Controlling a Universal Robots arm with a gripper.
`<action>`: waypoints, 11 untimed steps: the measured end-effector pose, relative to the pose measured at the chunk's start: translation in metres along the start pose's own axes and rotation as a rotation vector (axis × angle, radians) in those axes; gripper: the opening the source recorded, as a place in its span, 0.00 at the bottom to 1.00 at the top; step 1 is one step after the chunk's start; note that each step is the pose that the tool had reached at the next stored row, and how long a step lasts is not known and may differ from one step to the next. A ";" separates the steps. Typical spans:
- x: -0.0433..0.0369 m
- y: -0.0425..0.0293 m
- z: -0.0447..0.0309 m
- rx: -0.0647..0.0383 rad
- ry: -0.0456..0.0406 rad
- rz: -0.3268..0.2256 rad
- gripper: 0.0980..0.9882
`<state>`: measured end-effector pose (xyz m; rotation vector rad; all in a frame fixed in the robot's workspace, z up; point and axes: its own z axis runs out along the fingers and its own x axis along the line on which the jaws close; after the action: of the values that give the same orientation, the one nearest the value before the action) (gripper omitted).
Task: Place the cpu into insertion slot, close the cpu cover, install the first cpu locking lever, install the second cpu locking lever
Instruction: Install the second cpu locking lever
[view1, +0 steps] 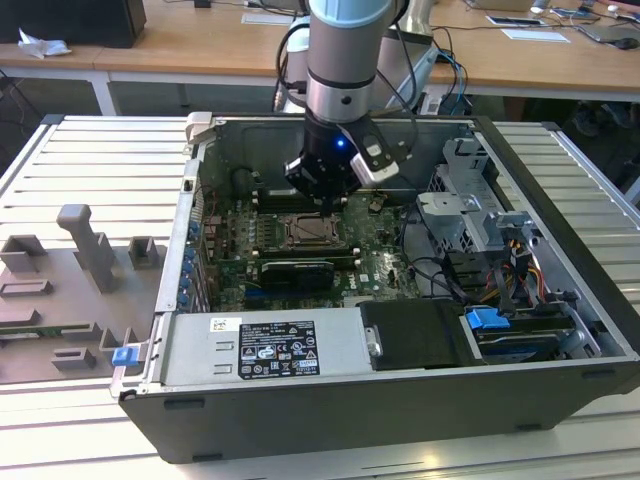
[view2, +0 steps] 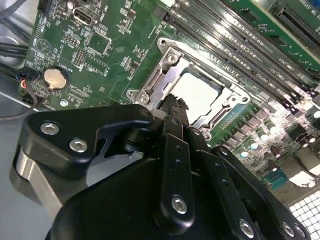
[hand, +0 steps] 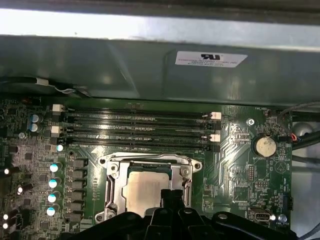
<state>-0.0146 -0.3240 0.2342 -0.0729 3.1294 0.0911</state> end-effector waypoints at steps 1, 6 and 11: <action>0.0001 -0.0018 -0.0001 0.000 0.0000 0.000 0.01; 0.0005 -0.0097 -0.0006 0.000 0.0000 0.000 0.01; 0.0013 -0.0283 -0.0017 0.000 0.0001 0.000 0.01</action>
<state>-0.0146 -0.3525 0.2342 -0.0730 3.1295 0.0910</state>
